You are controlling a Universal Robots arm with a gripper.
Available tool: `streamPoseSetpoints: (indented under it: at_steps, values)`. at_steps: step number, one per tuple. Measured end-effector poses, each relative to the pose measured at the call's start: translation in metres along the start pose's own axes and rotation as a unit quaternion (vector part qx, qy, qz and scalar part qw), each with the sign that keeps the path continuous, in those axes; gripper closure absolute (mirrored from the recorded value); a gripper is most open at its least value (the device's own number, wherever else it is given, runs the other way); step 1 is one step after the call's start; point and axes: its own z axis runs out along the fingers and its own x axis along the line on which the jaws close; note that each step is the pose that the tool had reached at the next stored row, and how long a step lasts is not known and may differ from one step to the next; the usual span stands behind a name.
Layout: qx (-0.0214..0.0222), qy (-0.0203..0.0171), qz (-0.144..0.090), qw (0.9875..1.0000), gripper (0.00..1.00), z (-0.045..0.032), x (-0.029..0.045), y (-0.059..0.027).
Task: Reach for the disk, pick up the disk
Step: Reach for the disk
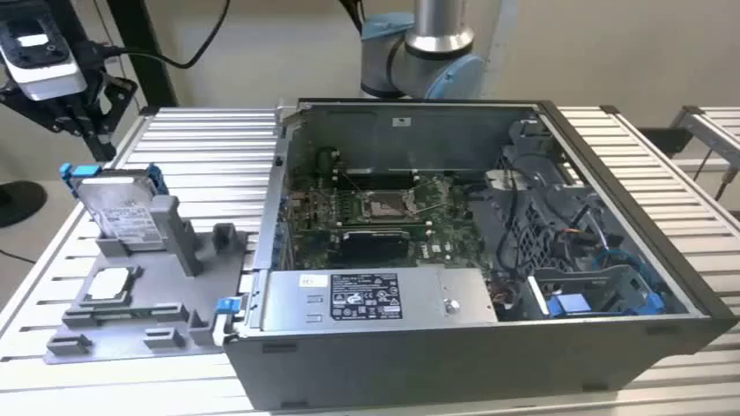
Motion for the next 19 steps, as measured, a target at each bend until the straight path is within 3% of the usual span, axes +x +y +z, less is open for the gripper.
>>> streamPoseSetpoints:
  at_steps: [15,19]
  values:
    - [0.0000,0.0000,0.000,1.0000,1.00,0.0000,0.0000,0.0000]
    - [0.0000,0.0000,0.000,1.0000,1.00,0.0004,0.0008,0.0072]
